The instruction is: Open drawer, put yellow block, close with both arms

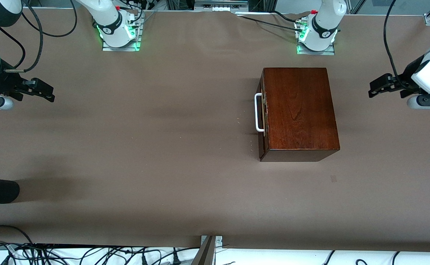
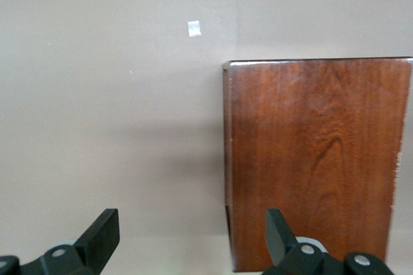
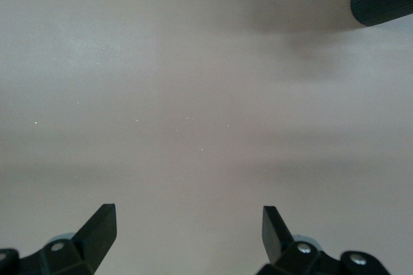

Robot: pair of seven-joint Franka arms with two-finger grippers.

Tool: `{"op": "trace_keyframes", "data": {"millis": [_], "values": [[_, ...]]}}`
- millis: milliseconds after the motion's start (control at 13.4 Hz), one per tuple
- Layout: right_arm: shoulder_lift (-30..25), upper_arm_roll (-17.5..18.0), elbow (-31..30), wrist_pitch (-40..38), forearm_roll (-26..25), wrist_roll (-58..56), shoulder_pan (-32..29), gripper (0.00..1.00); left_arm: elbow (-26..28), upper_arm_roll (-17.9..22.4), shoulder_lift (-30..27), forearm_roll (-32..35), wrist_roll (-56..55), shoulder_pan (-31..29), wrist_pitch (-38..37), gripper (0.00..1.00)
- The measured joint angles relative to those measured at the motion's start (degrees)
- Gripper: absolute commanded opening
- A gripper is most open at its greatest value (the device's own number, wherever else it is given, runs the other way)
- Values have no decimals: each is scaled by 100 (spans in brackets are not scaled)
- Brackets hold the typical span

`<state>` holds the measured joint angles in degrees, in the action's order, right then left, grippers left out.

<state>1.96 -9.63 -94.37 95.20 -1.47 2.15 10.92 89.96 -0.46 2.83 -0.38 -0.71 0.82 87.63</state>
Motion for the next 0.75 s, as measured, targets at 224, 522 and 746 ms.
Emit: {"op": "trace_keyframes", "data": {"millis": [224,522,746], "values": [[8,5,0,0,0,-2,0,100,439,616,-264,17,354,480,378,100],[22,6,0,0,0,-3,0,100,574,735,-394,20,519,572,404,100],[30,6,0,0,1,-3,0,100,585,735,-394,20,521,578,443,100]]}}
